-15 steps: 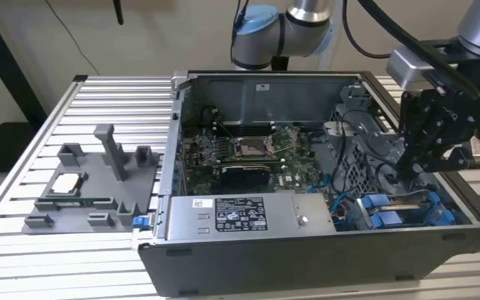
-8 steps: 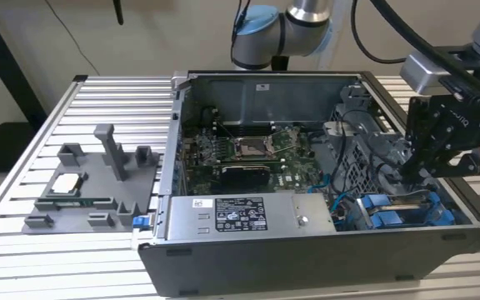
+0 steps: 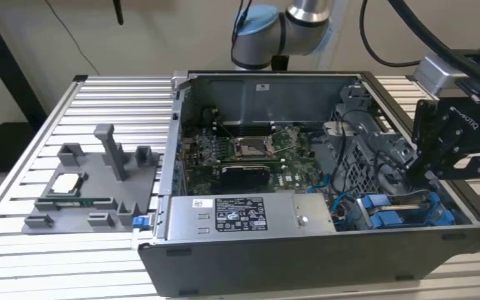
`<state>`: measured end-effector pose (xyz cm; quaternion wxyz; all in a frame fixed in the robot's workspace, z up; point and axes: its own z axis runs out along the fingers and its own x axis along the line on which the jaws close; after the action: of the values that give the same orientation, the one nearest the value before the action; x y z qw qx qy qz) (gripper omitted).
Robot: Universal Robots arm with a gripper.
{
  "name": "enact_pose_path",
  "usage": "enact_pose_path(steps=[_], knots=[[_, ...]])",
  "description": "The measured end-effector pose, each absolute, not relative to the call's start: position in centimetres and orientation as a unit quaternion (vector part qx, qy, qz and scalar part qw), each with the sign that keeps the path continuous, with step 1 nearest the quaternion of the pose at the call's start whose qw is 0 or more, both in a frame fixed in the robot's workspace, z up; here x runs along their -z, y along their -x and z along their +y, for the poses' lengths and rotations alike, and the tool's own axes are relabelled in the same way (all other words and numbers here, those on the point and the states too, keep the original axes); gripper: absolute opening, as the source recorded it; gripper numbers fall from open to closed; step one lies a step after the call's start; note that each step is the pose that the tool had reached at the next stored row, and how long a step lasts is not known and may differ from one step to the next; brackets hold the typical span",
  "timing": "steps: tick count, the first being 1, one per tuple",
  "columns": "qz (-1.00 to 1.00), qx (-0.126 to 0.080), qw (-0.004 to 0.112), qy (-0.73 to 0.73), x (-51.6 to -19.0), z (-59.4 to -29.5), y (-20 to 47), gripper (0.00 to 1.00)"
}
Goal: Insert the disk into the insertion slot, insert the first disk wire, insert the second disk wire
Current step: 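Insert the first disk wire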
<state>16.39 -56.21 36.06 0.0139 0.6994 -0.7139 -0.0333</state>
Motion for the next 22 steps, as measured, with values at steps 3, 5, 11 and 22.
enact_pose_path(steps=[3,5,11,22], knots=[[-0.714,0.037,0.018,-0.699,-35.7,-56.2,-16.8,0.2],[-0.714,0.039,0.02,-0.699,-35.4,-56.2,-17.0,0.2],[-0.714,0.04,0.02,-0.699,-34.6,-56.4,-17.3,0.2],[-0.714,0.042,0.019,-0.699,-34.1,-56.7,-17.7,0.2]])
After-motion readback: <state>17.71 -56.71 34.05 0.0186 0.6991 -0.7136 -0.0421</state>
